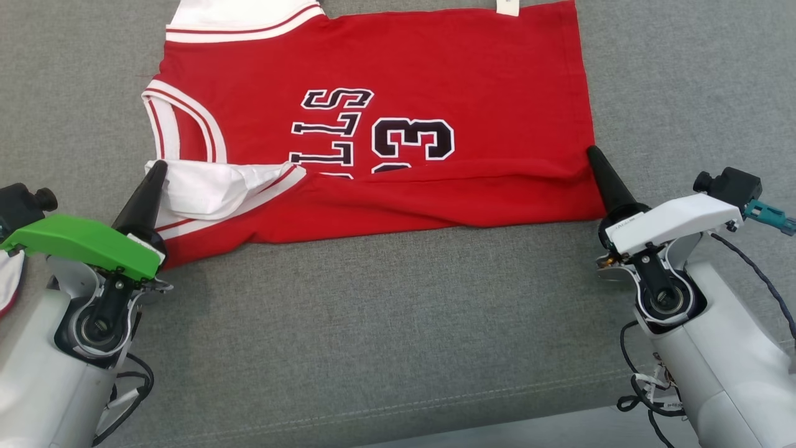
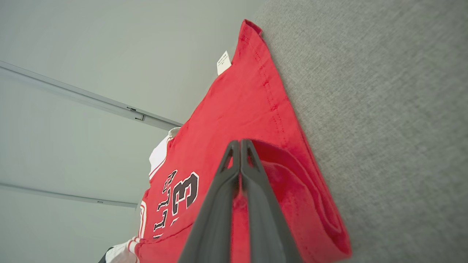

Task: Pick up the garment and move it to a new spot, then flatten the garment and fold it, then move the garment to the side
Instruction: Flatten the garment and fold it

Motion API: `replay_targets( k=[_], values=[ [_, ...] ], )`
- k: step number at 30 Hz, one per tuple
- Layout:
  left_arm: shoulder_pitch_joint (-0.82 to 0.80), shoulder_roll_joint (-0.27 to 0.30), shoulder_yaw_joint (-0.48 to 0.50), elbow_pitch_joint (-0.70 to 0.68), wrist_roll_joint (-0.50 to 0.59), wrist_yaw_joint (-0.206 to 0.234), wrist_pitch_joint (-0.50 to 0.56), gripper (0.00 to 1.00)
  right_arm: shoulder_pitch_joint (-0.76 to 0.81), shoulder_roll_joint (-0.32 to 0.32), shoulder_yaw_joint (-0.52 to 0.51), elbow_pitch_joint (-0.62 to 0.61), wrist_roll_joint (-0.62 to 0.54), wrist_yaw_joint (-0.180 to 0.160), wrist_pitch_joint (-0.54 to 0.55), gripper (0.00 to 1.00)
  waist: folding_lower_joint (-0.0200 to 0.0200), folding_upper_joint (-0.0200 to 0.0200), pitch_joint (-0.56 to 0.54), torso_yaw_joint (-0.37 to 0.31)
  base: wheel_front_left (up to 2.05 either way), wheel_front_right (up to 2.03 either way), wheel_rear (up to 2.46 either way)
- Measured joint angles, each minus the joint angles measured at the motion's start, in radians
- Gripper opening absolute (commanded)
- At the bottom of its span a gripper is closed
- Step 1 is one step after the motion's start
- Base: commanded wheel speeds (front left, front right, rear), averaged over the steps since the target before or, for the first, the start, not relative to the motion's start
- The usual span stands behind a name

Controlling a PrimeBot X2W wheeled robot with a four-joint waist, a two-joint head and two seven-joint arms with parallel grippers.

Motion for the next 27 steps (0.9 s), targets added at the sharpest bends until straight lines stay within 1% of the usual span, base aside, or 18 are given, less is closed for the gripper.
replay_targets(
  k=[2, 3, 4, 5, 6, 7, 8, 9, 12, 17, 23, 27],
  values=[
    [-0.01, -0.007, -0.002, 0.014, 0.0, -0.001, 0.0, 0.0, -0.008, 0.006, 0.003, 0.011, 0.0, 0.0, -0.007, 0.0, 0.0, 0.0, 0.002, 0.0, 0.0, 0.0, 0.0],
    [-0.023, -0.014, -0.002, 0.028, 0.0, -0.004, 0.009, 0.03, -0.019, 0.011, 0.007, 0.021, 0.0, 0.0, -0.008, 0.0, 0.0, 0.0, 0.004, 0.0, 0.0, 0.0, 0.0],
    [-0.029, -0.019, -0.002, 0.037, -0.001, -0.004, 0.01, 0.09, -0.025, 0.013, 0.008, 0.025, 0.0, 0.0, -0.012, 0.0, 0.0, 0.0, 0.006, 0.0, 0.0, 0.0, 0.0],
    [-0.035, -0.024, -0.002, 0.043, -0.003, -0.004, 0.01, 0.2, -0.03, 0.015, 0.009, 0.03, 0.0, 0.0, -0.016, 0.08, 0.0, 0.0, 0.007, 0.0, 0.0, 0.0, 0.0],
    [-0.042, -0.029, -0.002, 0.051, -0.004, -0.004, 0.016, 0.32, -0.036, 0.017, 0.01, 0.035, 0.0, 0.0, -0.016, 0.22, 0.0, 0.0, 0.009, 0.0, 0.0, 0.0, 0.0],
    [-0.049, -0.034, -0.003, 0.061, -0.004, -0.004, 0.019, 0.48, -0.042, 0.02, 0.011, 0.04, 0.0, 0.0, -0.02, 0.46, 0.0, 0.0, 0.011, 0.0, 0.0, 0.0, 0.0],
    [-0.055, -0.038, -0.004, 0.072, -0.004, -0.004, 0.024, 0.86, -0.047, 0.023, 0.013, 0.044, -0.001, 0.0, -0.024, 0.94, 0.0, 0.0, 0.012, 0.0, 0.0, 0.0, 0.0],
    [-0.059, -0.04, -0.005, 0.08, -0.004, -0.004, 0.031, 1.0, -0.052, 0.025, 0.015, 0.049, -0.003, 0.0, -0.025, 1.0, 0.0, 0.0, 0.014, 0.0, 0.0, 0.0, 0.0],
    [-0.073, -0.044, -0.008, 0.107, -0.006, -0.004, 0.043, 1.0, -0.065, 0.034, 0.02, 0.06, -0.009, 0.0, -0.035, 1.0, 0.0, 0.0, 0.02, -0.002, 0.0, 0.0, 0.0],
    [-0.101, -0.084, 0.031, 0.145, -0.088, -0.008, 0.054, 1.0, -0.087, 0.047, 0.025, 0.07, -0.009, 0.0, -0.064, 1.0, 0.0, 0.0, 0.027, -0.01, 0.0, 0.0, 0.0],
    [-0.129, -0.116, 0.095, 0.183, -0.193, -0.008, 0.072, 1.0, -0.096, 0.055, 0.034, 0.081, -0.009, 0.0, -0.08, 1.0, 0.0, 0.0, 0.03, -0.02, 0.0, 0.0, 0.0],
    [-0.15, -0.13, 0.119, 0.198, -0.225, -0.008, 0.079, 1.0, -0.099, 0.058, 0.039, 0.084, -0.009, 0.0, -0.087, 1.0, 0.0, 0.0, 0.032, -0.026, 0.0, 0.0, 0.0]
  ],
)
